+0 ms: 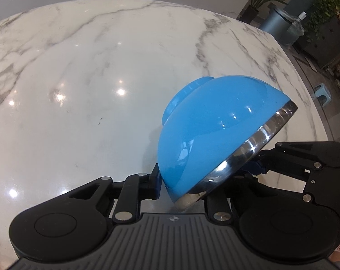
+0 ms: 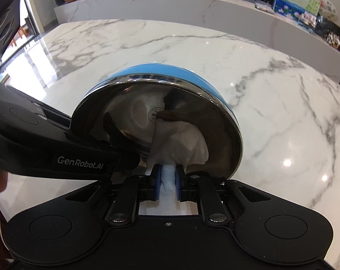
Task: Clean bowl
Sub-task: 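Continue circling the cloth inside the bowl with the right gripper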
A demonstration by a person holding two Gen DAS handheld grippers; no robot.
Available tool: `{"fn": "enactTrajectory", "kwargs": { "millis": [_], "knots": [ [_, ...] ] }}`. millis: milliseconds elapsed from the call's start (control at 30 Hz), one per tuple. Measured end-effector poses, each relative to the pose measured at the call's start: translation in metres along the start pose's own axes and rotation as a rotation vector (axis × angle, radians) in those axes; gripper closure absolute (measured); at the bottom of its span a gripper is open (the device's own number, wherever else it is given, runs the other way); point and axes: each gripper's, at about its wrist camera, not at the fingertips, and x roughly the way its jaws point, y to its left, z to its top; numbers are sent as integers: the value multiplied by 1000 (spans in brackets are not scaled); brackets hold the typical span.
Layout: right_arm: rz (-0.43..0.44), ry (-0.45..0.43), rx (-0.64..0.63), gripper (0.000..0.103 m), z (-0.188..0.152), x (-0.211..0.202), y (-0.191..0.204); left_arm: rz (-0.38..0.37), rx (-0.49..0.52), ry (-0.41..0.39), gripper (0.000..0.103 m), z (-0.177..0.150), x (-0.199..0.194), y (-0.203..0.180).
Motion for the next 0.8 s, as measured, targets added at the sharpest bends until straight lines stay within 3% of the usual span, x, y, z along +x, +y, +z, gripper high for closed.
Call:
{"fn": "enactTrajectory", "kwargs": {
  "millis": [133, 333, 400, 600, 800],
  "knots": [
    [-49, -9, -57, 92, -1, -2, 6, 1, 13, 5, 86, -1, -2, 0],
    [-235, -59, -236, 93, -7, -4, 23, 6, 39, 7, 86, 0, -4, -2],
    [-250, -62, -257, 92, -9, -4, 24, 8, 43, 6, 86, 0, -5, -2],
    [-200, -54, -173, 92, -7, -6, 11, 14, 36, -7, 86, 0, -5, -2],
    [-127, -31, -70, 92, -3, -4, -2, 13, 6, -15, 78, 0, -2, -3]
  ]
}}
